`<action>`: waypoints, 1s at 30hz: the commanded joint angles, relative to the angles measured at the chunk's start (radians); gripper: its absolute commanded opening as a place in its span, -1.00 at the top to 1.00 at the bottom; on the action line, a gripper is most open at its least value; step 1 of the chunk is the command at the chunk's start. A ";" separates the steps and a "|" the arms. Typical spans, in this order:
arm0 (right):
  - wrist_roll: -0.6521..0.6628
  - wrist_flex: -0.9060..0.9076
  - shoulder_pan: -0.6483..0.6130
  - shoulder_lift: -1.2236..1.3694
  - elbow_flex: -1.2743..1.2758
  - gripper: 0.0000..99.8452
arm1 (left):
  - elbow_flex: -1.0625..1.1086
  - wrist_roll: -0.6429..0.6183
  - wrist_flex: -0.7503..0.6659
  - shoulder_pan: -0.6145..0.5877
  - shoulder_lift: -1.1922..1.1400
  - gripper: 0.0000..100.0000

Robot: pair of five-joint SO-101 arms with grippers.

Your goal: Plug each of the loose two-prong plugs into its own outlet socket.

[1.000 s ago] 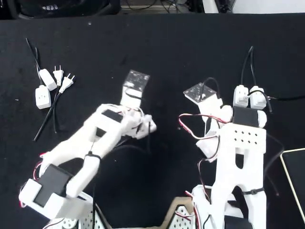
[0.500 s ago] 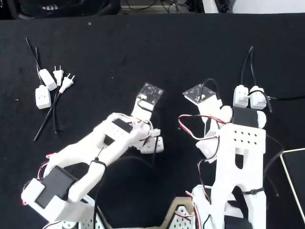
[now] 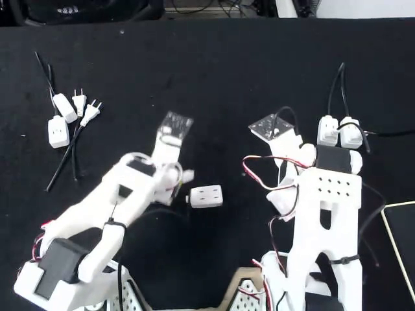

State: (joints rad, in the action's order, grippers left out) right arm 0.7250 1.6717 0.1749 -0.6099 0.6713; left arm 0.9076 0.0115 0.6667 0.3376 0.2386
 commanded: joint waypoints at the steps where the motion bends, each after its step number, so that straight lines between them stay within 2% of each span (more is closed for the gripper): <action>1: 0.008 -0.044 0.011 -0.021 -0.002 0.98 | 0.068 0.017 -0.043 0.082 0.043 0.84; 8: 0.008 -0.046 0.011 -0.021 0.001 0.98 | 0.067 0.012 -0.031 0.173 0.048 0.84; 13: 0.008 -0.054 0.011 -0.019 0.018 0.98 | 0.001 0.009 0.091 0.222 0.048 0.84; 18: 0.008 -0.054 0.011 -0.019 0.012 0.98 | -0.022 0.009 0.106 0.277 0.048 0.84; 23: 0.008 -0.049 -0.003 -0.019 0.015 0.98 | -0.036 0.017 0.112 0.166 0.048 0.84; 26: -0.003 -0.044 -0.081 -0.016 0.019 0.98 | -0.050 0.018 0.130 0.051 0.055 0.84; 30: -0.060 -0.009 -0.221 0.065 -0.019 0.98 | -0.090 0.018 0.278 -0.081 0.141 0.84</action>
State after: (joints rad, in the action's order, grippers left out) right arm 0.7219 1.6349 0.0798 -0.6053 0.6928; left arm 0.8984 0.0192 0.8263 0.3759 0.2831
